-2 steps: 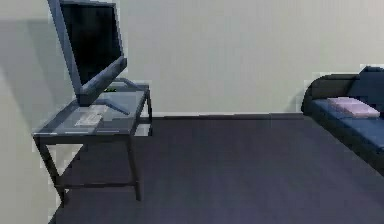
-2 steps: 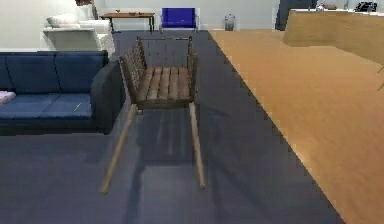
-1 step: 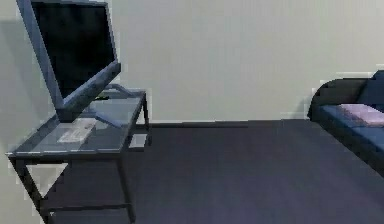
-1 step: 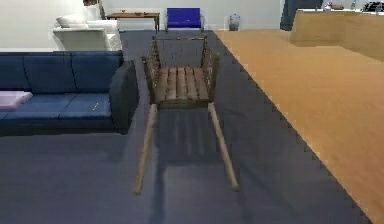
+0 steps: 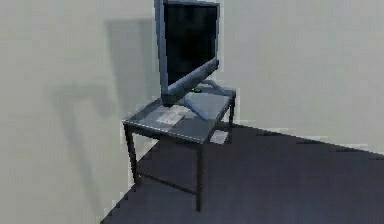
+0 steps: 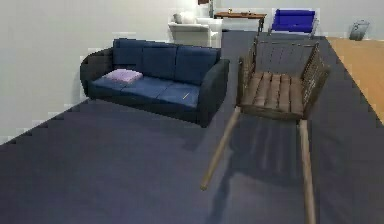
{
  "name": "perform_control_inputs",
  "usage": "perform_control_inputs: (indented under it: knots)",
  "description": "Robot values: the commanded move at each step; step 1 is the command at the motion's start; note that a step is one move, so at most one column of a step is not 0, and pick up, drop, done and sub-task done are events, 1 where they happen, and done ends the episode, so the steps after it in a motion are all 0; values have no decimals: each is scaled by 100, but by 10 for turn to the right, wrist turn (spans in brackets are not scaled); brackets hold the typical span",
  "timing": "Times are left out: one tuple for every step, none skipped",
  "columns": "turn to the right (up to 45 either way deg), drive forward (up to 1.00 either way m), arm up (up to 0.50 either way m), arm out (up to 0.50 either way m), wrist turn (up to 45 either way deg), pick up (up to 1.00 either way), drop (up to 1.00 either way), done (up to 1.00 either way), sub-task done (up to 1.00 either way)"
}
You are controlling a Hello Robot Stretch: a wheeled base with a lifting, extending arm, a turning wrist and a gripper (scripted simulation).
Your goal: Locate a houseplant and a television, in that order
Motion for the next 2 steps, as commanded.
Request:
perform_control_inputs:
  knots:
    - [0, 40, 0, 0, 0, 0, 0, 0, 0]
    - [0, 0, 0, 0, 0, 0, 0, 100, 0]
